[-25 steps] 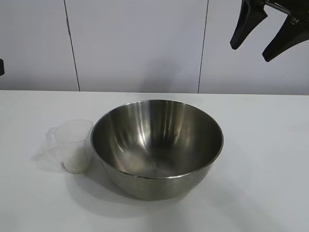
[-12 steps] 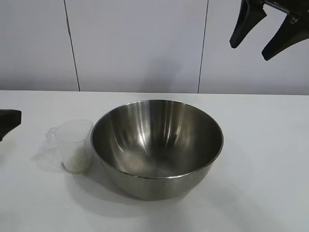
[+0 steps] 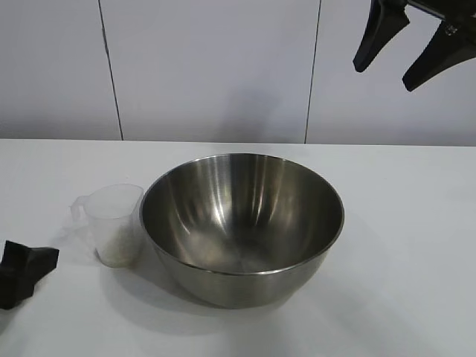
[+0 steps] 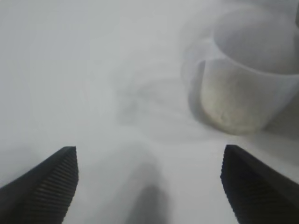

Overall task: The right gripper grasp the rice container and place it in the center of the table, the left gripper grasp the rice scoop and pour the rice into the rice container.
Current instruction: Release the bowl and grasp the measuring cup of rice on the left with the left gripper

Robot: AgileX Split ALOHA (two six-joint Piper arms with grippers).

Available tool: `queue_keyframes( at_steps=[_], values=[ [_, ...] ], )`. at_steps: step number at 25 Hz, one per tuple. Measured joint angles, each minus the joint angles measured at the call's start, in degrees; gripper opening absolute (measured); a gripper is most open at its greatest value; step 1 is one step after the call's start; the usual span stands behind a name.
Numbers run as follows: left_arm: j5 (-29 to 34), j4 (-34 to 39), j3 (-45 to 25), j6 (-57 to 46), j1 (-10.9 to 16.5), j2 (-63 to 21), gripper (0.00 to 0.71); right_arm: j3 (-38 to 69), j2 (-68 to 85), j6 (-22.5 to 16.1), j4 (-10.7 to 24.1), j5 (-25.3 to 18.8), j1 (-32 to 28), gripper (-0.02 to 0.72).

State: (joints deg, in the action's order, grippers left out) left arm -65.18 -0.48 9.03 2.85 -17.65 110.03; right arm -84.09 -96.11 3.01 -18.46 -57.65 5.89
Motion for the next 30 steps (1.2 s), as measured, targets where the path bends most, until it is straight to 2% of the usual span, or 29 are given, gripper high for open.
queue_keyframes(
  at_steps=[24, 30],
  values=[
    [-0.79, -3.27, 4.46, 0.55, 0.0, 0.0, 0.594, 0.0, 0.0, 0.04, 0.0, 1.86, 0.0, 0.452],
    [-0.9, -2.01, 4.83, 1.83, 0.0, 4.69, 0.594, 0.0, 0.0, 0.04, 0.0, 1.93, 0.0, 0.452]
  ],
)
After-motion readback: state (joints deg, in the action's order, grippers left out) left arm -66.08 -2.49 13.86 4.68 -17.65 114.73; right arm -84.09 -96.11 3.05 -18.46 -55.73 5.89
